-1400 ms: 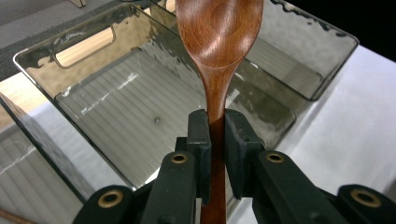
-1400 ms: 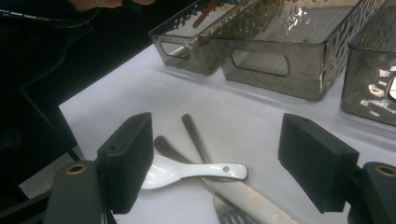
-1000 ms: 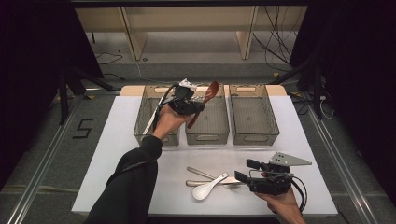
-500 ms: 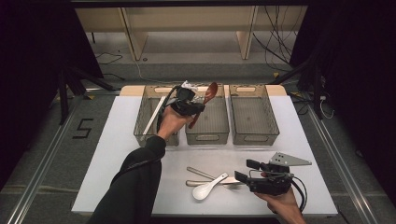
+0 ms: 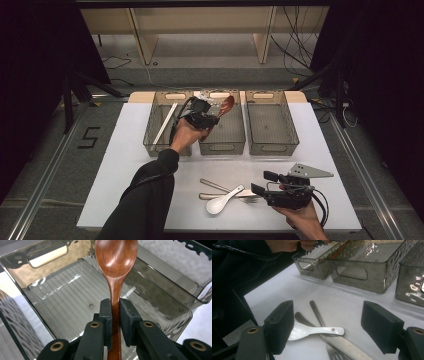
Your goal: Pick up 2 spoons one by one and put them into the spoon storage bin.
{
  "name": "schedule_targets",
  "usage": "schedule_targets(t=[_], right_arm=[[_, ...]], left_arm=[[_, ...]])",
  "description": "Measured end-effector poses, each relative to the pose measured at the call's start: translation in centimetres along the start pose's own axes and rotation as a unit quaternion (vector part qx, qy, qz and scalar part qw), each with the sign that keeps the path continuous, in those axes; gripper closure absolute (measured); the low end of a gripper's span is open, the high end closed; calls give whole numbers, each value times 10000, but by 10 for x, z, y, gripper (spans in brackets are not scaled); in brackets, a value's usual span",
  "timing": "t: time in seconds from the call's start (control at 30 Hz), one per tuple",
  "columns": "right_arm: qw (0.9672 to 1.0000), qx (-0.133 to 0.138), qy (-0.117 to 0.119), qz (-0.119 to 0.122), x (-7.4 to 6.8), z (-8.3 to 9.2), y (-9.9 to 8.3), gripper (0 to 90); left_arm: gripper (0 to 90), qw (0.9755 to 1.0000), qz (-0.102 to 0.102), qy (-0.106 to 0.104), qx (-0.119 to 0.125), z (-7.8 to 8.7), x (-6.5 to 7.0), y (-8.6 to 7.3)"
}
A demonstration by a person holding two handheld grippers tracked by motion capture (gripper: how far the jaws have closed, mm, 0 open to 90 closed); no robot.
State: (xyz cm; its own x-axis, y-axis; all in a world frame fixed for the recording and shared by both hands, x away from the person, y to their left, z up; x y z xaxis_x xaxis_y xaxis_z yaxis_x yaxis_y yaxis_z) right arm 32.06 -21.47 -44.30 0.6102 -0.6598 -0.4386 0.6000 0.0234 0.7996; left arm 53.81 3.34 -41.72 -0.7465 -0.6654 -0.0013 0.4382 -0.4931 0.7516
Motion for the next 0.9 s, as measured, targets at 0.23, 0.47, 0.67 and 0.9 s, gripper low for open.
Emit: schedule_targets(t=[0.23, 0.47, 0.67, 0.9], right_arm=[[10000, -1, -2, -1, 0, 0, 0, 274], [10000, -1, -1, -1, -1, 0, 0, 274], [10000, -3, -13, 6, -1, 0, 0, 274], [10000, -43, -4, 84, -3, -1, 0, 272]], left_arm=[[487, 9998, 80, -67, -157, 4, 3, -1], [357, 9995, 92, -208, -226, 20, 9, -5], [301, 9997, 108, -230, -71, 45, 14, -14], [260, 9996, 107, -221, 141, 72, 19, -35]])
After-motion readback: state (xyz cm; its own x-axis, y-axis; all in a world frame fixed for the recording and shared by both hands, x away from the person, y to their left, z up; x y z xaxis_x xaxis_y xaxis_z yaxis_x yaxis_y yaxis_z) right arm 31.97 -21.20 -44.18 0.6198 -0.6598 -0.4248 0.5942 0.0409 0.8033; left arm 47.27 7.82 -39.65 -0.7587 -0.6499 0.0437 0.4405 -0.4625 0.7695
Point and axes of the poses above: each handheld gripper's, and its own axes: z roughly backward along the jaws, y roughly out of its top, x roughly to its right, the point moved 3 cm from there along -z, roughly forward along the jaws, and after that the axes turned 8 degrees about -z, right-handed, at the moved point
